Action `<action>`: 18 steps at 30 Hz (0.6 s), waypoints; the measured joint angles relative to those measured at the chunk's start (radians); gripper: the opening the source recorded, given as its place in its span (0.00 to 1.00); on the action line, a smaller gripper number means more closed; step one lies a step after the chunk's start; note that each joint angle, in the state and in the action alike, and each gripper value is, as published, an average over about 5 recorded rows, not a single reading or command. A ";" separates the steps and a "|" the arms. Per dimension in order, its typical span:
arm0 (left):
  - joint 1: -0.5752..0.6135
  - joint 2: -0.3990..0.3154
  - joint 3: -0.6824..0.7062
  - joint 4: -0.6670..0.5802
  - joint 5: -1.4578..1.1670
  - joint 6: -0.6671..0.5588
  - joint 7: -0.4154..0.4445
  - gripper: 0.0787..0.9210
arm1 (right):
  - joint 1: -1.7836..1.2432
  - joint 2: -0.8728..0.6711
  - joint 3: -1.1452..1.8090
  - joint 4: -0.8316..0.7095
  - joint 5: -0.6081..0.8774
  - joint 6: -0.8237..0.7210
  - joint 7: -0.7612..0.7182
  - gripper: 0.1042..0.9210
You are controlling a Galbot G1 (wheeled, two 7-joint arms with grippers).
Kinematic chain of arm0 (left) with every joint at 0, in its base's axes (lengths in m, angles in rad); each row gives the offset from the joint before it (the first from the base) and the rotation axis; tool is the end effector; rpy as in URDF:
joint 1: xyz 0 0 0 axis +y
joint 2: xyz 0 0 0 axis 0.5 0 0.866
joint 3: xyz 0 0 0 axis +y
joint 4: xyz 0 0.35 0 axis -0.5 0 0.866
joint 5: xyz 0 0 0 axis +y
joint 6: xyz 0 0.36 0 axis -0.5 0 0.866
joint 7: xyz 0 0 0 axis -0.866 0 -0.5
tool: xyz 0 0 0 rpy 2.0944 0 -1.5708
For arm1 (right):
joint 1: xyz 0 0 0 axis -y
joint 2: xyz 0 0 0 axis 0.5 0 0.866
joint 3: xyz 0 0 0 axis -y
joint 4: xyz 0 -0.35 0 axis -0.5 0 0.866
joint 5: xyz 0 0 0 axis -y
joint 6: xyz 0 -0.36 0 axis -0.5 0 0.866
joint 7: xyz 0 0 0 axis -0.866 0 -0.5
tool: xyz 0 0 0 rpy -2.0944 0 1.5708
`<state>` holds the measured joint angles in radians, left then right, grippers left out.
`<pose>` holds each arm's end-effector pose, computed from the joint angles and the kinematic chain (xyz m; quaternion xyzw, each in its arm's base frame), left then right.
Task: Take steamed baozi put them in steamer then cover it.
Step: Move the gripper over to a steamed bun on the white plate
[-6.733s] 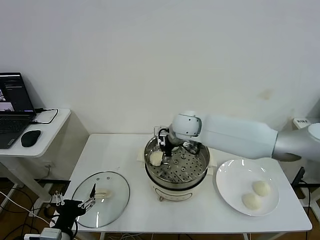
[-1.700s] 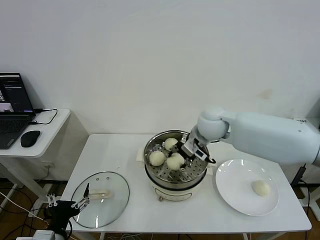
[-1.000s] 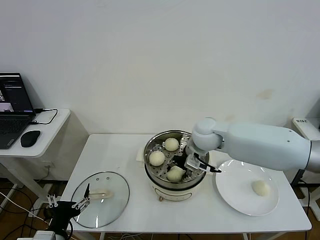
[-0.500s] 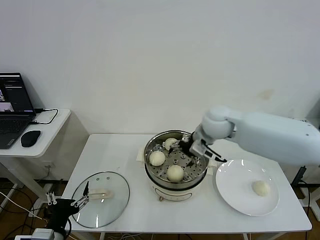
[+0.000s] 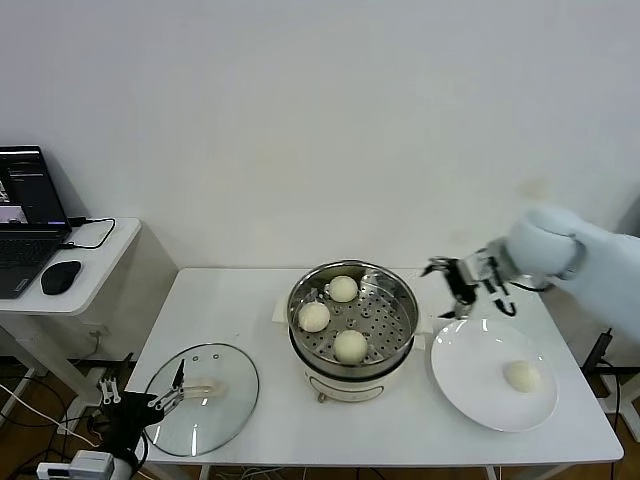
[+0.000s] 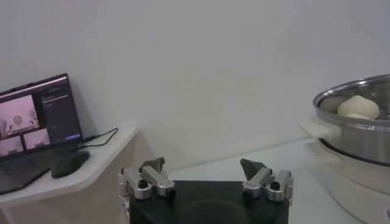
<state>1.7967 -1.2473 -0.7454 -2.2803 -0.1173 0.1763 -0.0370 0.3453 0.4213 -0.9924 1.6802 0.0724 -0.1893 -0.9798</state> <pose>0.1335 0.0937 -0.2477 0.0051 -0.9866 -0.1376 0.0879 0.4494 -0.1374 -0.0611 0.4951 -0.5673 0.6085 0.2504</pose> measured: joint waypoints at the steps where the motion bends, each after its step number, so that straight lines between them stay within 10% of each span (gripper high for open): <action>1: 0.000 0.002 0.001 0.000 -0.001 0.000 0.000 0.88 | -0.017 -0.019 0.012 -0.004 -0.005 -0.002 -0.003 0.88; 18: 0.013 -0.002 0.000 0.001 0.002 0.001 0.002 0.88 | -0.469 -0.111 0.325 -0.185 -0.140 0.060 0.006 0.88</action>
<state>1.8098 -1.2496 -0.7458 -2.2798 -0.1149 0.1772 -0.0354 -0.1235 0.3106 -0.6669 1.4950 -0.0675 -0.1289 -0.9736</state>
